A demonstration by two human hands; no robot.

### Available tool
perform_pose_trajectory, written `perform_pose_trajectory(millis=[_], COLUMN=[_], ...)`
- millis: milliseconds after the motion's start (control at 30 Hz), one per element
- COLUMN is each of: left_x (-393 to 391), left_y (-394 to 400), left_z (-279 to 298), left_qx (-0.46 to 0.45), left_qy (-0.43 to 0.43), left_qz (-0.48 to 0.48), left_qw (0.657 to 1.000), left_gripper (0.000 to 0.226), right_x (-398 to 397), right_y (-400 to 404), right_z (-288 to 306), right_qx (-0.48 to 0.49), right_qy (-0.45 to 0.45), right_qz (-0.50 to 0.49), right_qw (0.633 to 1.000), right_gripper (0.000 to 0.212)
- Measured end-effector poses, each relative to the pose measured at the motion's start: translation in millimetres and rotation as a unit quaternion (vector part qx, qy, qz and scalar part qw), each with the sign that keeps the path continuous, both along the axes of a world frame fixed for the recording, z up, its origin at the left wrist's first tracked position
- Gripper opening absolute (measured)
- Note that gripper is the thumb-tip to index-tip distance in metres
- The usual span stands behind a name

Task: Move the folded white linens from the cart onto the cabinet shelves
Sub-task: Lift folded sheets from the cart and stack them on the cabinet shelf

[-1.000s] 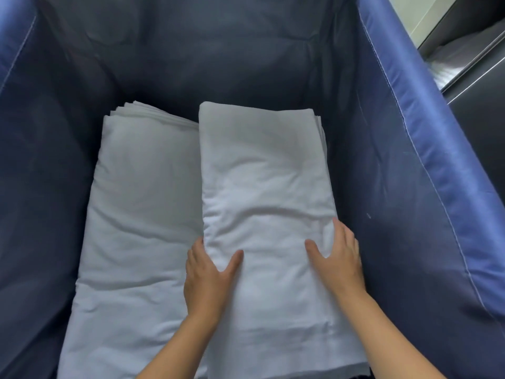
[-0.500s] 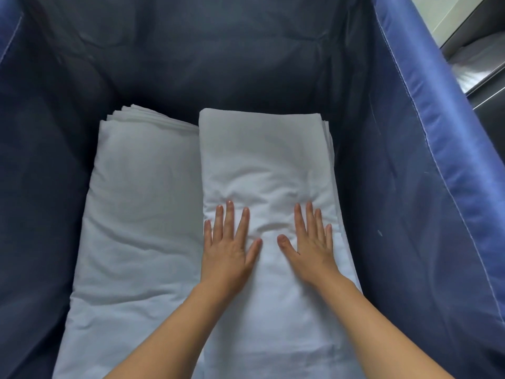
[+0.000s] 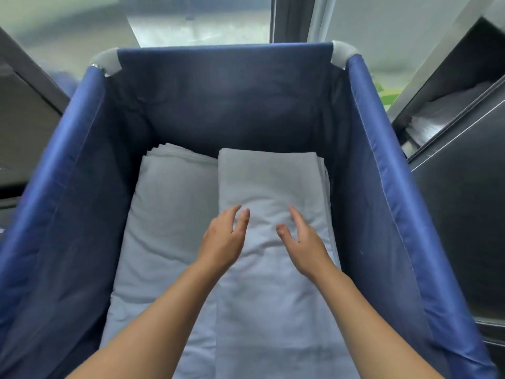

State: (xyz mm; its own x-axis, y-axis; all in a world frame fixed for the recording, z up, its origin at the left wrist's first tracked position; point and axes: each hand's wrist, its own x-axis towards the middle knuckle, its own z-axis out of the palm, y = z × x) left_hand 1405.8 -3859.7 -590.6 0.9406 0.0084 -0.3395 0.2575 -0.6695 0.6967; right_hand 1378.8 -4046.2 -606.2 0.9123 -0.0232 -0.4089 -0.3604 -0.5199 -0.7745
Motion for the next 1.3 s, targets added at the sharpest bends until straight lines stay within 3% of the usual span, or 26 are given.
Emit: perform_pose_trajectory(millis=[167,267,400,467,633,800,1000,1300], left_x=[10,10,6,5,0,-18,-52,-100], left_y=[-5,-7,-8,-7,7,32,56,89], left_z=[80,136,217,259,363,448,524,585], left_qx=[-0.097,-0.189,-0.269,-0.282,-0.304,-0.312,-0.355,-0.39], left_qy=[-0.016,-0.028,-0.064,-0.091,-0.152,-0.2,-0.255,-0.32], left_qz=[0.072,0.108,0.151,0.152,0.181,0.161,0.161,0.136], left_qw=[0.993,0.976,0.949,0.943,0.923,0.915,0.885,0.853], left_gripper=[0.04,0.058,0.063,0.065,0.064,0.069,0.071,0.067], right_x=[12,13,15,16,17,7,-23,-69], right_y=[12,19,29,32,45,61,81,118], right_z=[84,141,220,261,359,459,543,600], right_qx=[0.002,0.045,0.137,0.165,0.197,0.205,0.27,0.289], right_qy=[-0.033,-0.07,-0.121,-0.153,-0.196,-0.248,-0.285,-0.311], right_qz=[0.045,0.042,0.016,0.017,0.018,0.046,0.054,0.07], right_qw=[0.998,0.996,0.983,0.974,0.96,0.946,0.918,0.903], right_gripper=[0.069,0.08,0.084,0.078,0.036,0.072,0.062,0.064])
